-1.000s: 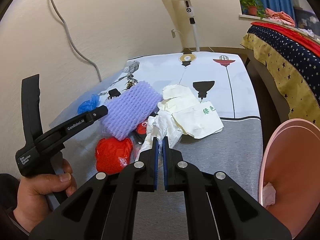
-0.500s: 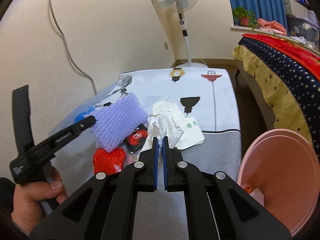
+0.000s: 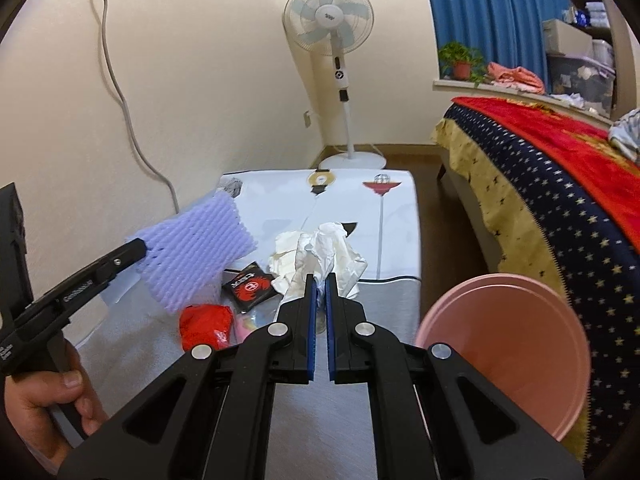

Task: Collect trash
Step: 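Carry the napkin and mesh sleeve over the pink bin and release both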

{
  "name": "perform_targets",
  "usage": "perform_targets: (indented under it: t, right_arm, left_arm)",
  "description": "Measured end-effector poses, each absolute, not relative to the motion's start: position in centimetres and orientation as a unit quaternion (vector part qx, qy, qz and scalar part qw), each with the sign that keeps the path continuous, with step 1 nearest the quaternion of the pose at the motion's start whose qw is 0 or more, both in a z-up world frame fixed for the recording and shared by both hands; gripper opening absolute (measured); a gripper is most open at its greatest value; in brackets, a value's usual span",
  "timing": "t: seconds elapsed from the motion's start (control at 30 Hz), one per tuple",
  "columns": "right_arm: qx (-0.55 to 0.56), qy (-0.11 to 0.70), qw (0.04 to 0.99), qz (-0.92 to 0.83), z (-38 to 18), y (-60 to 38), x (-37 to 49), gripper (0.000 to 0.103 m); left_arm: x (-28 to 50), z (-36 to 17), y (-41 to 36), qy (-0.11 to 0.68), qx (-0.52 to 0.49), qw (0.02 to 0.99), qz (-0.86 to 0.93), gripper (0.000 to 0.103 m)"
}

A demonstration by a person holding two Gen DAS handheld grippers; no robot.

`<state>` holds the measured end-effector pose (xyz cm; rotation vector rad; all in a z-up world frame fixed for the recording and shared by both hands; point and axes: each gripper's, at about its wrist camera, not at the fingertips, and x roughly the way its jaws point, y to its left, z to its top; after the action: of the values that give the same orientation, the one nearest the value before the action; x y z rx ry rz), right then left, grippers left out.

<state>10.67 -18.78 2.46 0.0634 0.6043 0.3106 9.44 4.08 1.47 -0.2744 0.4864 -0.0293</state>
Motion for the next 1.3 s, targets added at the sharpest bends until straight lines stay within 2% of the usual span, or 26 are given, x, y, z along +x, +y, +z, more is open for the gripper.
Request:
perform_targets:
  t: [0.4, 0.7, 1.03, 1.3]
  right_arm:
    - [0.039, 0.272, 0.955, 0.108, 8.0, -24.5, 8.0, 0.005]
    - [0.037, 0.27, 0.959, 0.079, 10.1, -29.5, 6.7, 0.005]
    - [0.081, 0.28, 0.956, 0.035, 7.4, -32.9, 6.6, 0.005]
    - [0.061, 0.273, 0.96, 0.014, 6.8, -33.2, 7.2, 0.005]
  left_arm:
    - [7.5, 3.4, 0.9, 0.227, -0.119, 0.965, -0.057, 0.01]
    - [6.8, 4.3, -2.5, 0.224, -0.103, 0.965, -0.093, 0.01]
    - [7.2, 4.2, -5.2, 0.229, -0.089, 0.962, -0.115, 0.01]
    - [8.0, 3.6, -6.7, 0.237, -0.085, 0.96, -0.126, 0.01]
